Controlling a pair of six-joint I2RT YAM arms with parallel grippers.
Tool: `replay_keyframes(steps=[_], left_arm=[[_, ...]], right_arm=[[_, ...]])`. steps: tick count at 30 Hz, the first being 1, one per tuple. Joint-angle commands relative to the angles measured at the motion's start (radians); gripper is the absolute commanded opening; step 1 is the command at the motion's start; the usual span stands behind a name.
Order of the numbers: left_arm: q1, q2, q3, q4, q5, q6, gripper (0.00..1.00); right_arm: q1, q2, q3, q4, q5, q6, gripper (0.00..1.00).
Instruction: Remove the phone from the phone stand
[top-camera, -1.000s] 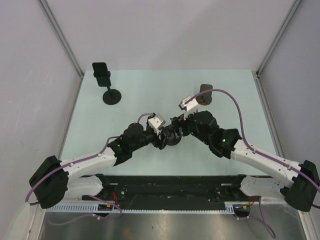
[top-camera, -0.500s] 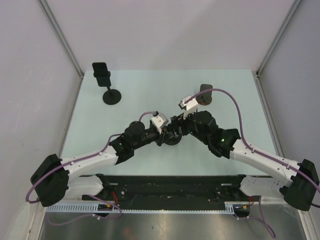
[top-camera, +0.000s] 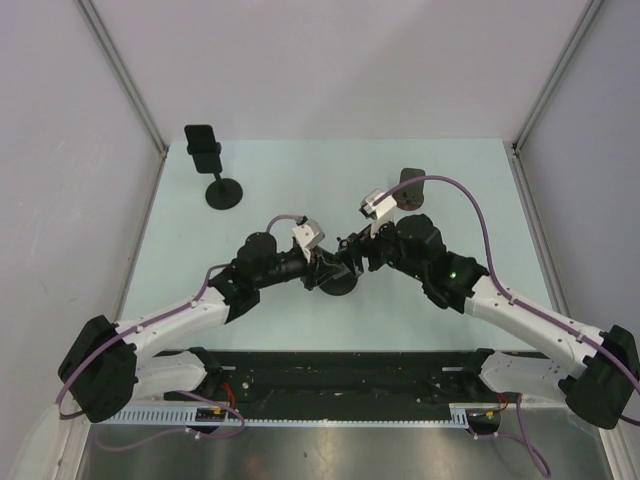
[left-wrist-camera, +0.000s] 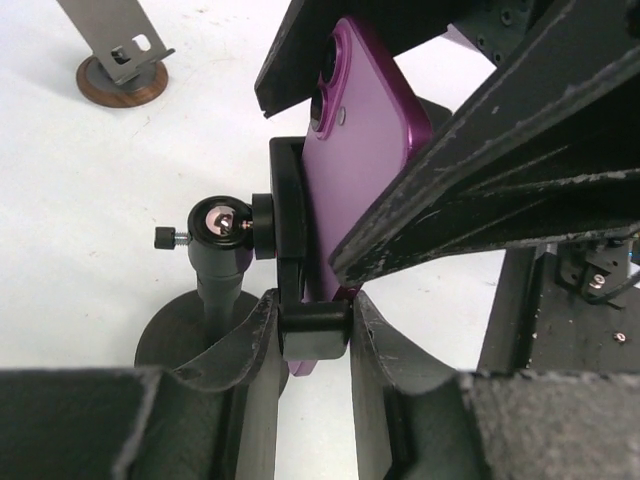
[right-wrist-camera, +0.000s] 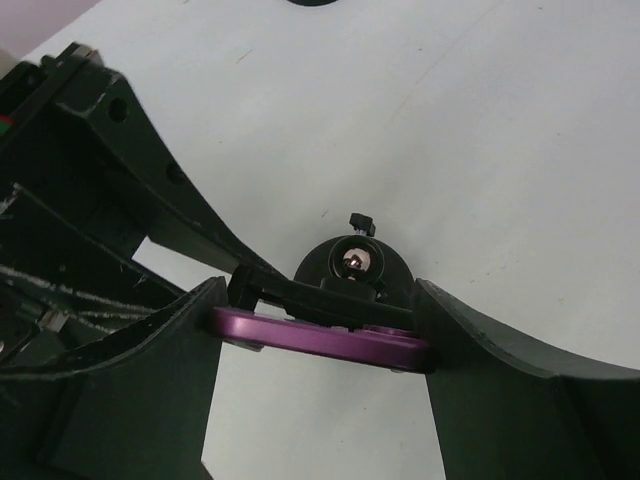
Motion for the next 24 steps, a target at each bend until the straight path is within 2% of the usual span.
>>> replay_keyframes(steps=[1,12,17,18,19,20,22,23,24], left_arm=[[0.078,-0.054,0.029,-0.048,0.093,-0.009,0.0],[0.17,-0.048,0.039,-0.086,0.23,-0.058,0.0],[0.17,-0.068,0.041,-0.095,0.233,-0.064,0.0],[0.169,-0.077,0.038,-0.095,0.226,-0.065,0.0],[0.169,-0.082,0.03,-0.095,0.219,-0.07,0.0],[0.166,-0.086,0.027,-0.095,0.2,-0.07,0.0],[0.158,-0.1,0.019,-0.095,0.183,-0.073,0.0],[0.154,-0.103,0.015,-0.095,0.172,-0.075,0.0],[0.15,-0.105,0.013,-0.095,0.167,-0.075,0.0]], right_arm=[[-0.097,-0.071,0.018,-0.089,-0.092,-0.143,0.0],[-0.145,-0.033,0.058,-0.141,-0.293,-0.206,0.0],[-0.14,-0.039,0.064,-0.117,-0.273,-0.159,0.0],[-0.128,-0.051,0.064,-0.109,-0.243,-0.142,0.06],[-0.12,-0.056,0.064,-0.091,-0.22,-0.105,0.16],[-0.111,-0.062,0.064,-0.082,-0.198,-0.088,0.44],[-0.065,-0.073,0.064,-0.053,-0.109,-0.039,0.71],[-0.044,-0.073,0.064,-0.04,-0.085,-0.027,0.89],[-0.007,-0.07,0.064,-0.027,-0.036,-0.018,0.95]])
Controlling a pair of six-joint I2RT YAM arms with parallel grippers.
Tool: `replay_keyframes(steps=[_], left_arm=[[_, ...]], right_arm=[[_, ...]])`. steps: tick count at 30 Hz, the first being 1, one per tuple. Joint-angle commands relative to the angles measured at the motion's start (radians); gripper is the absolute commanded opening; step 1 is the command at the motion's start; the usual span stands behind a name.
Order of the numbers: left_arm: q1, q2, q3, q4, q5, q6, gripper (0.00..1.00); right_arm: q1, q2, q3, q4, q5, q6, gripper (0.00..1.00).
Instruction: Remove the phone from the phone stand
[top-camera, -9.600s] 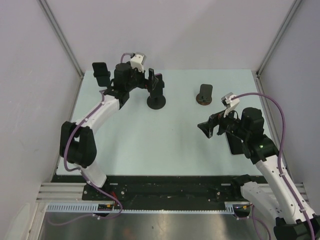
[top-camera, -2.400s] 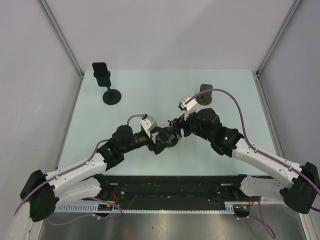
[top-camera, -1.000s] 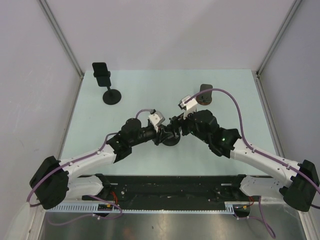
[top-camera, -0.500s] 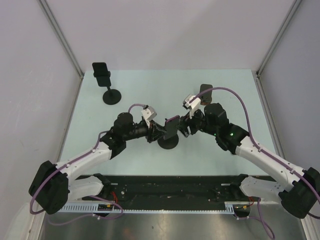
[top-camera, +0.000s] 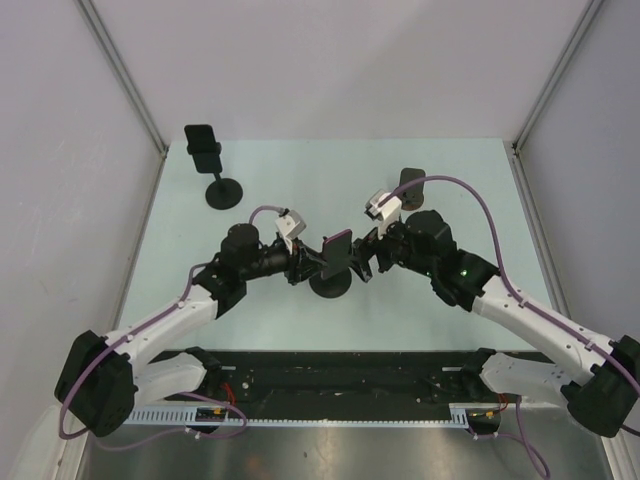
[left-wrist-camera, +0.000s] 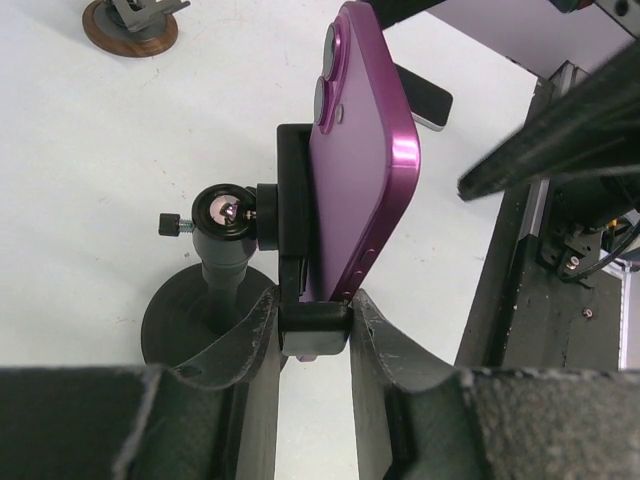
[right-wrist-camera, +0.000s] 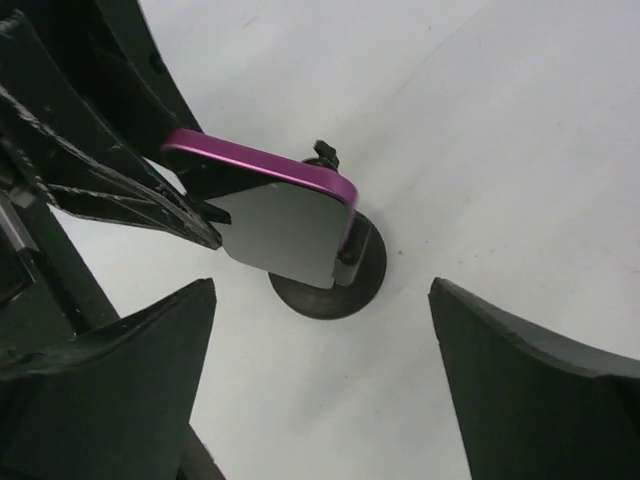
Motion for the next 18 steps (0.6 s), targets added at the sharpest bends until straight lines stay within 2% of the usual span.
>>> replay_keyframes(steps=[1,10,18], left_arm=[[-0.014,-0.051,0.006,0.029,-0.021,-0.026,0.0],[-0.026,-0.048,0.003,0.031,-0.039,-0.017,0.0],[-0.035,-0.057,-0.008,0.031,-0.049,-0.018,0.0]], right_arm=[[0.104,-0.029,0.046,0.118,0.186,0.085,1.0],[0.245,0.07,0.043,0.329,0.465,0.199,1.0],[0.27,0.139,-0.005,0.41,0.617,0.232,0.99]])
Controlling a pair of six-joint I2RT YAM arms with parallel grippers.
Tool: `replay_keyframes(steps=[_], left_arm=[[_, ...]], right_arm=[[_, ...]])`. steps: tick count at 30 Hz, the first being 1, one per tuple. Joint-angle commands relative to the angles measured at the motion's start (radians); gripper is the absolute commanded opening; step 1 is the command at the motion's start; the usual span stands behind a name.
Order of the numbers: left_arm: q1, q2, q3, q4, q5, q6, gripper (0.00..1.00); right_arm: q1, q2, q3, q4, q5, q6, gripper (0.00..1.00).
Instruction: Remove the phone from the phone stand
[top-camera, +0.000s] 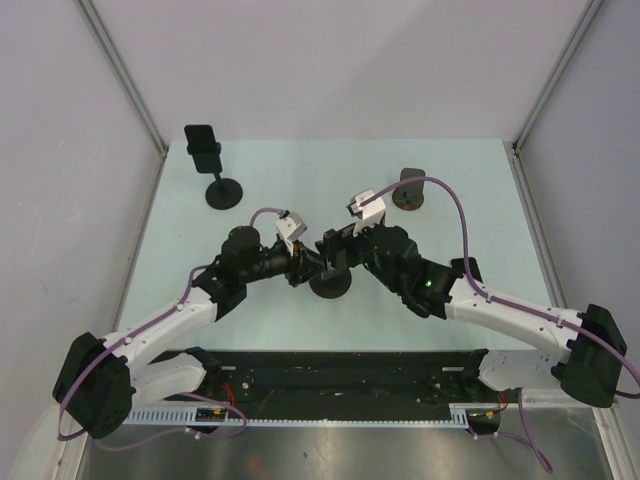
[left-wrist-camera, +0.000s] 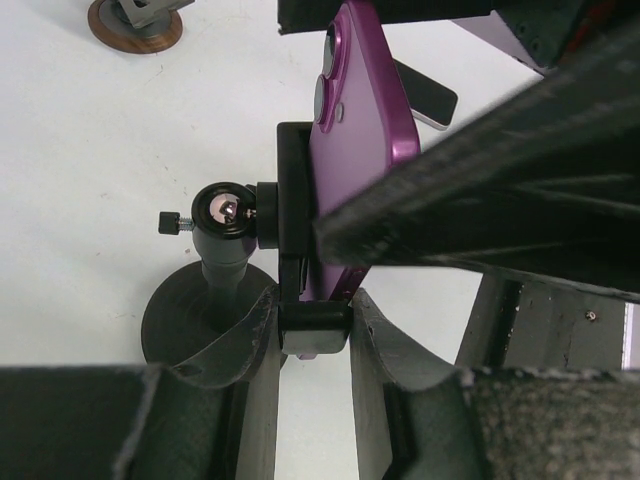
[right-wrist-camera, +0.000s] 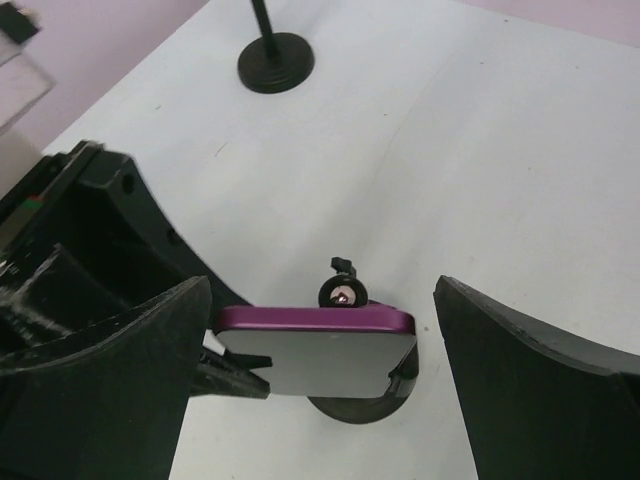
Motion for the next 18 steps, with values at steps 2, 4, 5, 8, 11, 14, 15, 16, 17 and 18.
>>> replay_keyframes(steps=[2,4,5,8,11,14,15,16,17,18], left_arm=[[-0.011,-0.046,-0.005,0.042,-0.009,-0.013,0.0],[-0.011,-0.046,-0.005,0.042,-0.012,-0.016,0.0],[-0.011,-0.044,-0.005,0.042,-0.013,-0.018,0.0],[-0.011,-0.044,-0.003,0.042,-0.021,-0.021,0.0],[-0.011,-0.043,-0.003,0.042,-0.021,-0.022,0.0],[-0.011,-0.041,-0.003,0.042,-0.021,-0.024,0.0],[-0.011,-0.041,-0.002,0.042,-0.021,-0.025,0.0],[-0.011,-0.041,-0.002,0.042,-0.02,-0.027,0.0],[-0.011,-0.043,-0.002,0.042,-0.021,-0.028,0.0],[-0.011,-0.044,-0.003,0.042,-0.024,-0.028,0.0]], right_arm=[[0.012,0.017,-0.036,0.129,0.132,0.031,1.0],[0.014,0.028,-0.053,0.139,0.119,0.033,1.0],[0.015,0.033,-0.071,0.143,0.115,0.036,1.0],[0.029,0.048,-0.111,0.167,0.105,0.037,1.0],[0.046,0.059,-0.143,0.192,0.115,0.037,0.97],[0.051,0.068,-0.163,0.221,0.13,0.036,0.9],[0.051,0.069,-0.178,0.239,0.13,0.034,0.87],[0.051,0.069,-0.185,0.245,0.132,0.034,0.77],[0.051,0.069,-0.188,0.248,0.132,0.027,0.69],[0.051,0.068,-0.188,0.247,0.132,0.016,0.6]])
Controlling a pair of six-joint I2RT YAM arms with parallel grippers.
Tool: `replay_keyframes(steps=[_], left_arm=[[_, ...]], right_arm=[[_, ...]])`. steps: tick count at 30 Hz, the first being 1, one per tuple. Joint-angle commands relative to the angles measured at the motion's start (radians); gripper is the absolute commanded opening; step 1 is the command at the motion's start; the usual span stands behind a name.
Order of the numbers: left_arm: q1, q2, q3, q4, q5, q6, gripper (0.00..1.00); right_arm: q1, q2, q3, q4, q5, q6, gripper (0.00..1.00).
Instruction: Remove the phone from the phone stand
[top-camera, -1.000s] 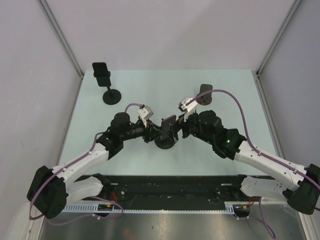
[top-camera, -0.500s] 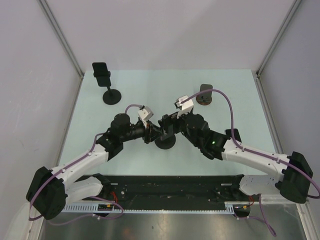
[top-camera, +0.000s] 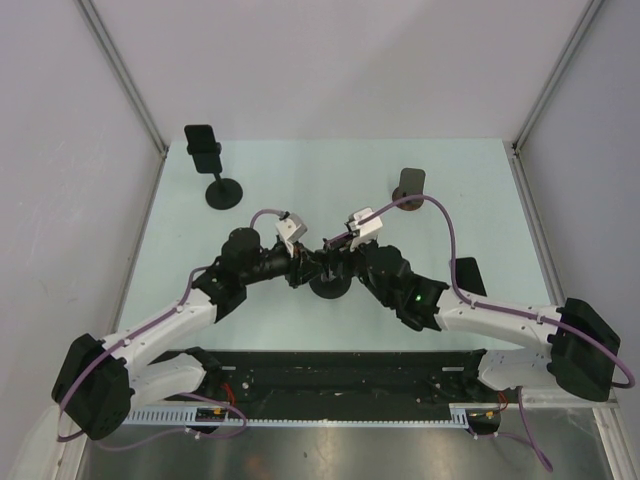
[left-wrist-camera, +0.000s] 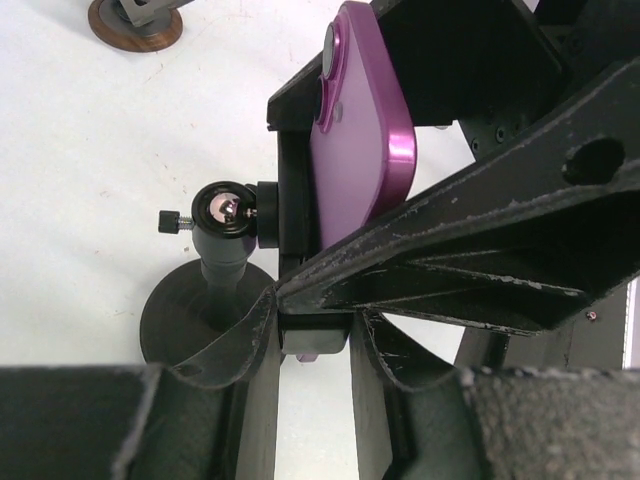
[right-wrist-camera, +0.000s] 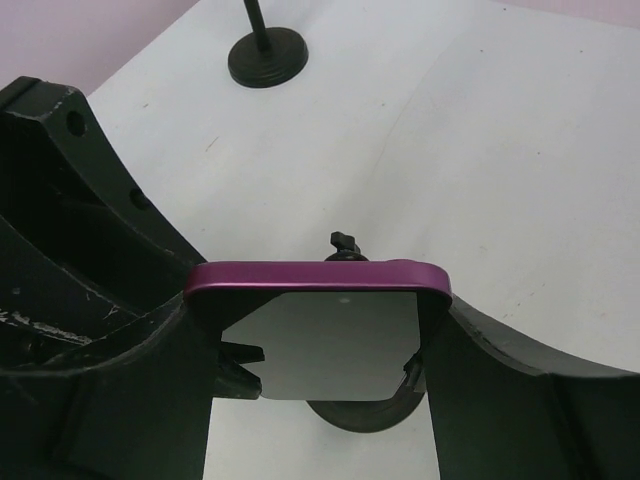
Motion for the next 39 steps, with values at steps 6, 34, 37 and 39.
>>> replay_keyframes(steps=[6,34,37,39], left_arm=[[0.001,-0.046,0.005,0.02,-0.022,0.0,0.0],[0.104,-0.016,0.071,-0.143,0.095,0.089,0.08],[0.104,-0.024,0.072,-0.143,0.084,0.089,0.28],[0.104,-0.032,0.072,-0.143,0.077,0.088,0.34]], right_arm=[[-0.021,-0.04,-0.034,-0.014,-0.025,-0.069,0.0],[-0.28,-0.143,0.028,-0.216,-0.643,-0.115,0.0],[-0.271,-0.143,0.04,-0.206,-0.642,-0.1,0.0],[-0.262,-0.144,0.057,-0.209,-0.634,-0.092,0.0]])
